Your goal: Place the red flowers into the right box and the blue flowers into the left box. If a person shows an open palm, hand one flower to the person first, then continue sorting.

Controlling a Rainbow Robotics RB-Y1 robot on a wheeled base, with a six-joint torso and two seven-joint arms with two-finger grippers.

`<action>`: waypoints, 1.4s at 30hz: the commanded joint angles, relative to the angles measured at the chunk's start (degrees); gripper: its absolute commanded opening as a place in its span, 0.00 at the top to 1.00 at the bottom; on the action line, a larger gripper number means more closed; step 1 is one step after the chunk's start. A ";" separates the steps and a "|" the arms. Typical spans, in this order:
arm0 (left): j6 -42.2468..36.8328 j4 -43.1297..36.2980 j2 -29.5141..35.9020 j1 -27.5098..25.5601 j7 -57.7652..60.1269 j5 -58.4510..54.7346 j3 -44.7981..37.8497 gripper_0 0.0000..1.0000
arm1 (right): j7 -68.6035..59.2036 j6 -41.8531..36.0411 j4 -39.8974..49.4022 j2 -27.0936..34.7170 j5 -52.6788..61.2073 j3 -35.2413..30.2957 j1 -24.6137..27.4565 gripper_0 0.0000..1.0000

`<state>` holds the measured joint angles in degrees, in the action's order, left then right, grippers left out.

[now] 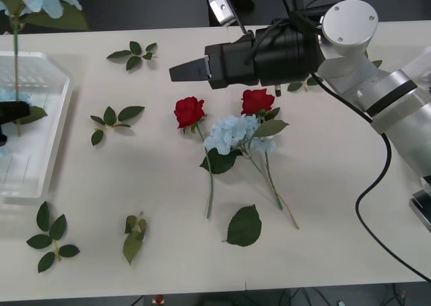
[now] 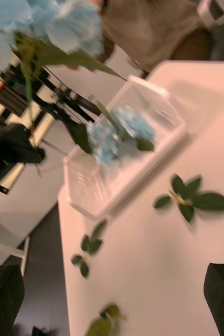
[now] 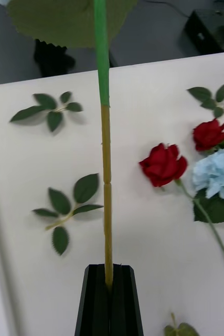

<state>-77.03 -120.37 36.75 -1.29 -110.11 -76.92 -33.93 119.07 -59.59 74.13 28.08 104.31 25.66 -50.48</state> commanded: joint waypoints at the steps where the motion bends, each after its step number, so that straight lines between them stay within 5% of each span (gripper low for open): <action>1: -3.13 6.73 7.64 -1.43 2.09 2.04 -4.04 1.00 | -9.12 -5.88 2.42 5.23 -11.85 0.10 -4.10 0.00; 14: 2.23 23.87 17.57 -1.34 -9.95 13.81 -1.75 1.00 | -12.19 -25.66 2.33 10.41 -42.70 -1.57 -5.15 0.00; 28: 10.32 30.28 17.57 -1.25 -9.16 19.17 2.46 1.00 | 0.90 -27.42 2.33 13.75 -56.77 1.24 -2.25 0.00; 30: 11.02 31.43 17.48 -1.34 -9.34 18.56 2.02 0.89 | 0.90 -27.33 2.42 13.84 -56.33 1.24 -1.20 0.00; 32: 12.34 32.92 17.48 -1.34 -9.34 17.94 1.94 0.68 | 0.55 -26.89 3.56 13.84 -56.06 1.24 0.39 0.00; 34: 12.78 33.18 17.48 -1.34 -9.34 17.86 1.94 0.65 | 0.38 -26.80 4.09 13.93 -56.06 1.24 0.83 0.00; 36: 15.15 34.59 16.69 -1.34 -9.42 17.86 2.20 0.44 | -2.35 -26.01 7.87 14.45 -56.24 1.24 3.90 0.00; 42: 16.29 34.59 15.29 -1.61 -9.34 17.42 2.38 0.31 | -9.12 -25.66 14.72 14.98 -56.06 1.24 8.38 0.00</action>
<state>-61.68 -85.57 51.37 -1.57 -119.53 -58.57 -31.68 114.13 -85.70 85.48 40.71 47.93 26.91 -43.67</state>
